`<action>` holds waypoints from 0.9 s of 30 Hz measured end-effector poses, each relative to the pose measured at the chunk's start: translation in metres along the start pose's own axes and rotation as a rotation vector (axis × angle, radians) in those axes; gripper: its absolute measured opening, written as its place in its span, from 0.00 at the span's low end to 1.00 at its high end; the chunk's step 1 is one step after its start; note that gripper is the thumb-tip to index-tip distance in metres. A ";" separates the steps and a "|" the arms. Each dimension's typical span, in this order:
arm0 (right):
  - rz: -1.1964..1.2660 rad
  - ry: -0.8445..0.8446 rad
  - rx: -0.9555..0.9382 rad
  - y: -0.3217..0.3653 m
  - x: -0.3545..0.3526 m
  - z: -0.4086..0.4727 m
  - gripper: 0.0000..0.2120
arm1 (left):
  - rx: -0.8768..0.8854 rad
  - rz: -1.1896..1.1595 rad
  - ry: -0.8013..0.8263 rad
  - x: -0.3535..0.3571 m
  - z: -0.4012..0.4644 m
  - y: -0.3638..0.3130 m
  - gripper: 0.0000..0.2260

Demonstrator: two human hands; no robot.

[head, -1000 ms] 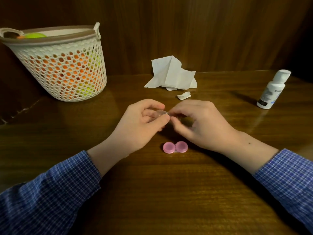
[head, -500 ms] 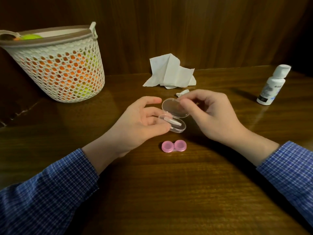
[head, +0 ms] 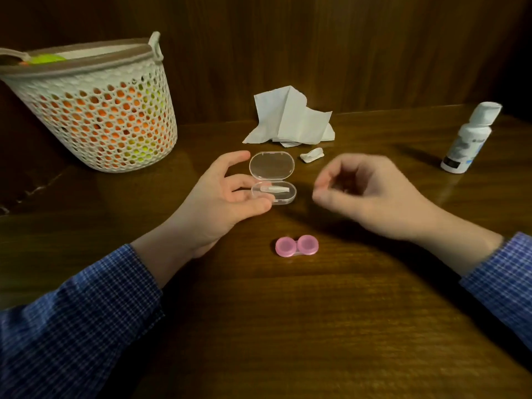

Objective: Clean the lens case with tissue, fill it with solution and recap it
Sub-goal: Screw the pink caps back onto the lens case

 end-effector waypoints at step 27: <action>-0.262 0.235 -0.132 0.003 0.027 -0.016 0.11 | 0.204 0.618 0.164 0.014 0.000 0.000 0.37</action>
Point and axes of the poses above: each hand's wrist, its own z-axis towards the middle knuckle, its own x-axis out of the palm, y = z × x, the point moved 5 cm from there along z, towards the middle knuckle, and after that the axes turned 13 degrees about z, right-handed, at the moved point
